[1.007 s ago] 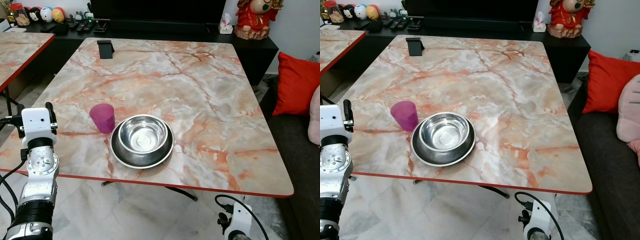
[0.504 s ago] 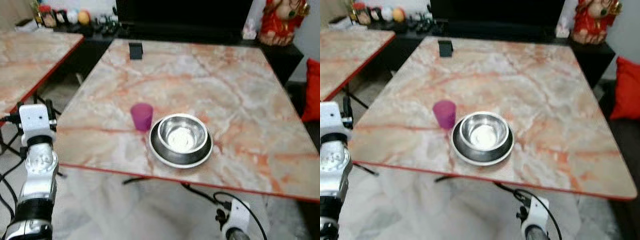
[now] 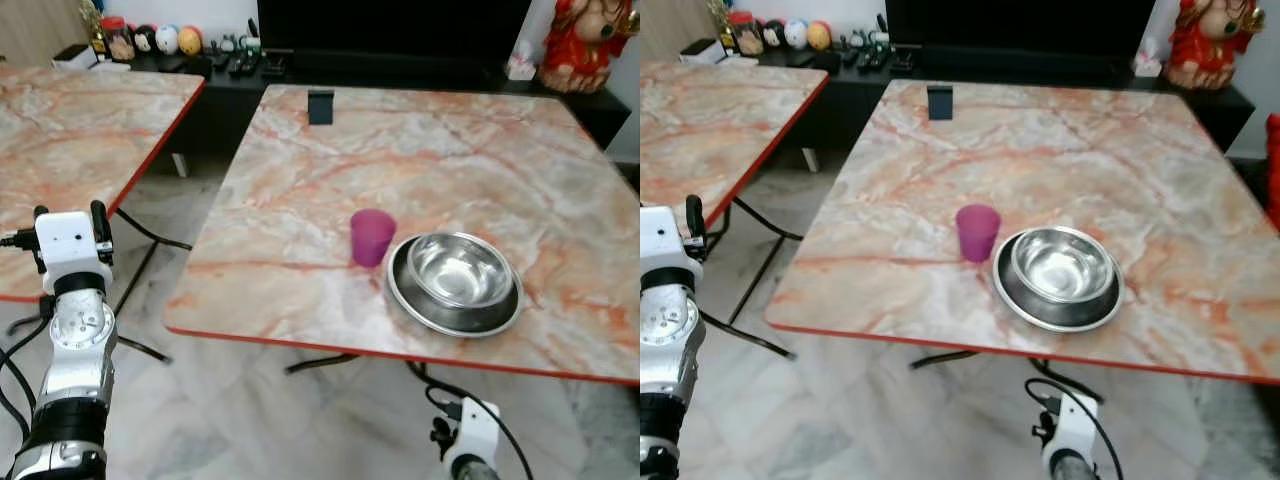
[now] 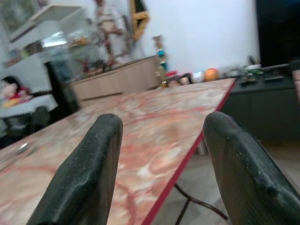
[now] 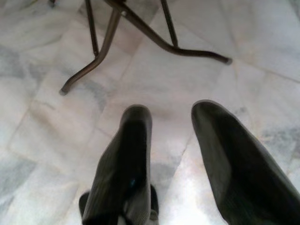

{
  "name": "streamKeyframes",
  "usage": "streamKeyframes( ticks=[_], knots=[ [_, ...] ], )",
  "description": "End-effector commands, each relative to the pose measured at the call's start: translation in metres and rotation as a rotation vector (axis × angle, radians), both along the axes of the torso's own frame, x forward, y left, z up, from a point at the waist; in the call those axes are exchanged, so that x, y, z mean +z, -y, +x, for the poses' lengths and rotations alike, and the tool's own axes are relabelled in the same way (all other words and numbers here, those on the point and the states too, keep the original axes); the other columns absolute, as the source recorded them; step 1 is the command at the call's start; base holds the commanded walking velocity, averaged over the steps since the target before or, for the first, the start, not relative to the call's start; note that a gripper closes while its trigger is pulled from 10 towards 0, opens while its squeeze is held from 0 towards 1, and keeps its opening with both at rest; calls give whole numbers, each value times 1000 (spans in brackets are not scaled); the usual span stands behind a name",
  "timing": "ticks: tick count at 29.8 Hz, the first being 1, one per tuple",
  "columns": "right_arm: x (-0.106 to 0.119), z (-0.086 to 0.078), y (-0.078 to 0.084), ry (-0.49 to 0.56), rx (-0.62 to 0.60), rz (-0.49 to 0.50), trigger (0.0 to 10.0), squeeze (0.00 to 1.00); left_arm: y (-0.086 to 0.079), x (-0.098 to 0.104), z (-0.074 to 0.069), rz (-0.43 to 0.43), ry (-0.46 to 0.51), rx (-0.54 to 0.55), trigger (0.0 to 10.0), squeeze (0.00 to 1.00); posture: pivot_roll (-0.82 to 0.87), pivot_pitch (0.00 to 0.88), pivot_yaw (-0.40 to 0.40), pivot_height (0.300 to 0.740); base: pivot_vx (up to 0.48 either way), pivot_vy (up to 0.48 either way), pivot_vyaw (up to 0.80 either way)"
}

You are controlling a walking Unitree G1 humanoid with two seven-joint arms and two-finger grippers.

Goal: Setting the table

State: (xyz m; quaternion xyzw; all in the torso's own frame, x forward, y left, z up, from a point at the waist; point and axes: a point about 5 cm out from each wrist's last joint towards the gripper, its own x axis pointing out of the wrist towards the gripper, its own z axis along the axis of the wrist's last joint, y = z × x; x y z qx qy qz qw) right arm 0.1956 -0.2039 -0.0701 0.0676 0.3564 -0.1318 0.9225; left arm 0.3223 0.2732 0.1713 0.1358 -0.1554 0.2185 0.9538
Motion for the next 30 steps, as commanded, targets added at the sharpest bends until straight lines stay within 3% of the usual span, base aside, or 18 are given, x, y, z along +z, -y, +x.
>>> streamKeyframes(
  ticks=[1,10,14,27,29,30],
  knots=[
    [-1,-2,-3,-5,-2,8,10000,0,0,2,1,9,1,-18,10000,0,48,32,-12,740,0,439,0],
    [-1,0,-4,-1,-1,8,10000,0,5,-13,2,-84,-57,-118,10000,0,48,43,-15,740,0,45,0],
    [-1,-1,-4,-2,-1,7,10000,0,12,-30,0,-95,-130,-207,10000,0,52,48,-17,740,0,0,0],
    [-2,-2,-5,-2,-7,10,10000,0,10,-65,-10,-118,-266,-239,10000,0,49,57,-13,740,0,0,0],
    [-2,-2,-5,-2,-6,10,10000,0,10,-70,-13,-108,-290,-252,10000,0,50,59,-13,740,0,0,0],
    [-2,-2,-5,-5,-5,10,10000,0,15,-77,-15,-61,-333,-304,10000,0,51,61,-15,740,0,0,0]
  ],
)
